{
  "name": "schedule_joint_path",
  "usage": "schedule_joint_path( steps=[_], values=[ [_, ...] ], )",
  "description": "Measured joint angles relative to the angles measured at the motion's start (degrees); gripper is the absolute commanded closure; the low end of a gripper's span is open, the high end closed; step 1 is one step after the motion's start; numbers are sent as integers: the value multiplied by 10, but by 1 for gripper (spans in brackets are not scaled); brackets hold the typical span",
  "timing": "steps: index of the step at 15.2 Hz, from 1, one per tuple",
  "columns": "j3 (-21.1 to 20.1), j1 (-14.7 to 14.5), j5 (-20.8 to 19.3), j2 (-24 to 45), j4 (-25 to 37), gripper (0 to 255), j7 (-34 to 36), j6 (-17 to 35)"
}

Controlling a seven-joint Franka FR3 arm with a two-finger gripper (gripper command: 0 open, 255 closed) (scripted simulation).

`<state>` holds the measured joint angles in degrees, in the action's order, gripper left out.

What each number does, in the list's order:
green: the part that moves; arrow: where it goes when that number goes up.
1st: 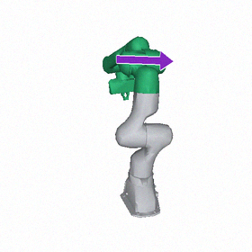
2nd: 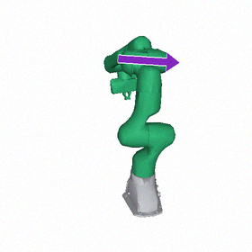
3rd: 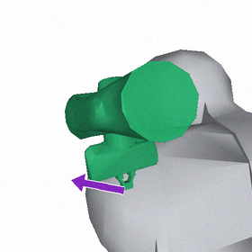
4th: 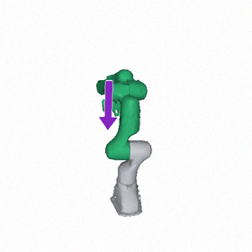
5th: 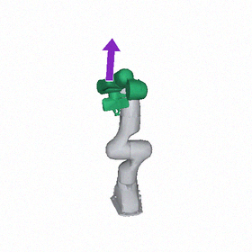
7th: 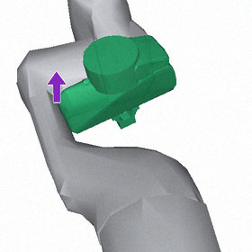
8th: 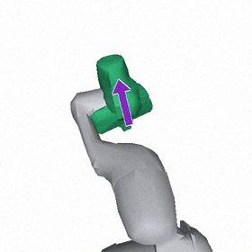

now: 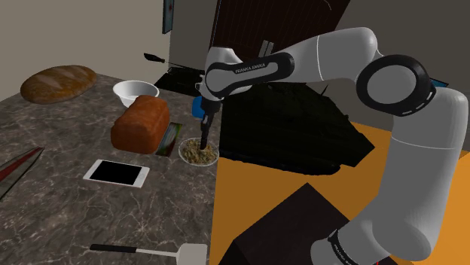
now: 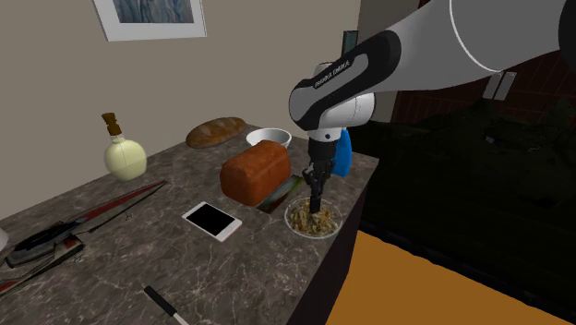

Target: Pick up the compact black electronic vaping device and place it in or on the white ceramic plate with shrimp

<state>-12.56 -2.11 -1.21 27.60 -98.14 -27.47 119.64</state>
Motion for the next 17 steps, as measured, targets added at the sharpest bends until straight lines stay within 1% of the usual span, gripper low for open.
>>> schedule_joint_path(
  steps=[3, 4, 10, 11, 14, 17],
  values=[
    [0, 0, 0, 0, -1, 255, 0, 1],
    [0, 0, 0, 0, -1, 0, 0, 1],
    [0, 0, 0, 0, -1, 0, 0, 1],
    [-1, 0, 1, -6, -2, 0, 0, -5],
    [-1, 4, 4, -21, 29, 0, -4, -49],
    [-2, 3, 5, -23, 39, 0, -3, -61]
  ],
)
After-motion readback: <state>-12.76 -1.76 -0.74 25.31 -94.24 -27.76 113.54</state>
